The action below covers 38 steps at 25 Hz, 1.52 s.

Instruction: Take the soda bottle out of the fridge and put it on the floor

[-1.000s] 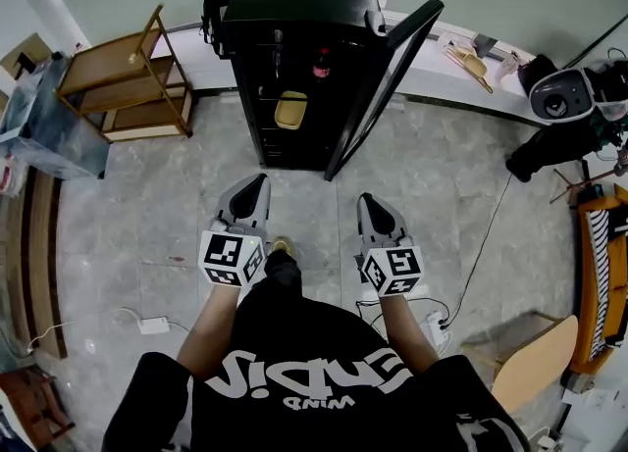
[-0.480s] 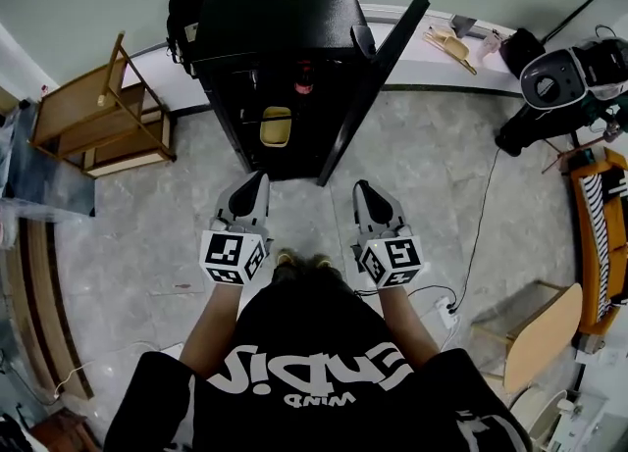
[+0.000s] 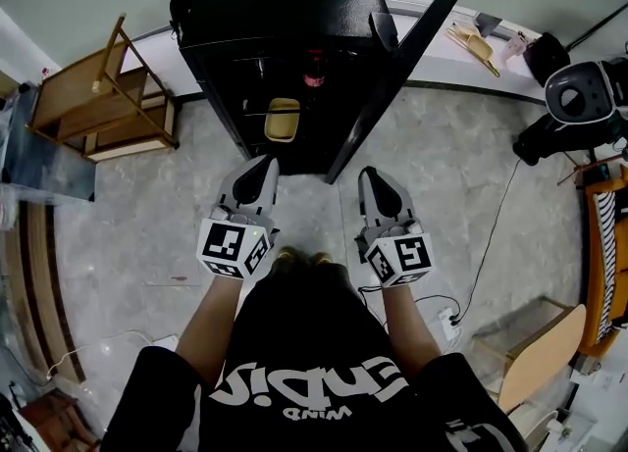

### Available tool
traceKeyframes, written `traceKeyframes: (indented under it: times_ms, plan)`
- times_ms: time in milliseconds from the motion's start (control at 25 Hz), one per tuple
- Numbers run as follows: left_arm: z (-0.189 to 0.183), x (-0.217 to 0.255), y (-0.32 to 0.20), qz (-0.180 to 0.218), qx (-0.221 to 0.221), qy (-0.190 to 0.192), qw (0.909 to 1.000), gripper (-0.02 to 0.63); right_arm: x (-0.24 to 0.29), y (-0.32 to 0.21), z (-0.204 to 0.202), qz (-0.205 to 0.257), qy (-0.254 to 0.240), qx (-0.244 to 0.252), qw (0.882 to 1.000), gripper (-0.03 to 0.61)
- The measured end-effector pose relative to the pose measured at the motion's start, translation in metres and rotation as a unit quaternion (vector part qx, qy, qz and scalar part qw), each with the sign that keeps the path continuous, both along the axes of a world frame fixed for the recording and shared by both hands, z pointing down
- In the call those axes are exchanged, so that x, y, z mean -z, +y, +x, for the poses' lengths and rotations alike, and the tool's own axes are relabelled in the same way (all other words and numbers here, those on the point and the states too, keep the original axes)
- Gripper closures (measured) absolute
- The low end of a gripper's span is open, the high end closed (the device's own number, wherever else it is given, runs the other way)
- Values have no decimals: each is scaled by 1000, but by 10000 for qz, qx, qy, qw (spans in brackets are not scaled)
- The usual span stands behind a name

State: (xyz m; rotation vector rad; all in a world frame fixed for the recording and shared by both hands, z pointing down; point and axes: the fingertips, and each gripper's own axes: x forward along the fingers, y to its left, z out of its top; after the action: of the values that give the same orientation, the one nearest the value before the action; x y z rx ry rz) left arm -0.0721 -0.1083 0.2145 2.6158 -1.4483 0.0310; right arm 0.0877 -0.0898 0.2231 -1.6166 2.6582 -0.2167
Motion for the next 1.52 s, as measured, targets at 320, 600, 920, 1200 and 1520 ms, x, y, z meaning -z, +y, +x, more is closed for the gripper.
traceKeyframes:
  times_ms: [320,600,920,1200,1520]
  plan:
    - [6,-52,-28,-37,123,-25,9999,578,-45,-29,9,-27,-129,-87,9999,554]
    - [12,-73,-56,92,289,-159,9994,212,-60,-38,9,-107,-103,-119,9998,554]
    - [28,-116,-115,6,200,-210,9996,210,-81,-51,7,-278,-104,-119,9995,554]
    - [45,-158,-182,88,309,-410,9986,212,-95,-60,9,-377,-56,-135,9992,554]
    - [71,-187,-254,131,281,-508,9982,212,-117,-64,13,-525,-18,-227,9984,554]
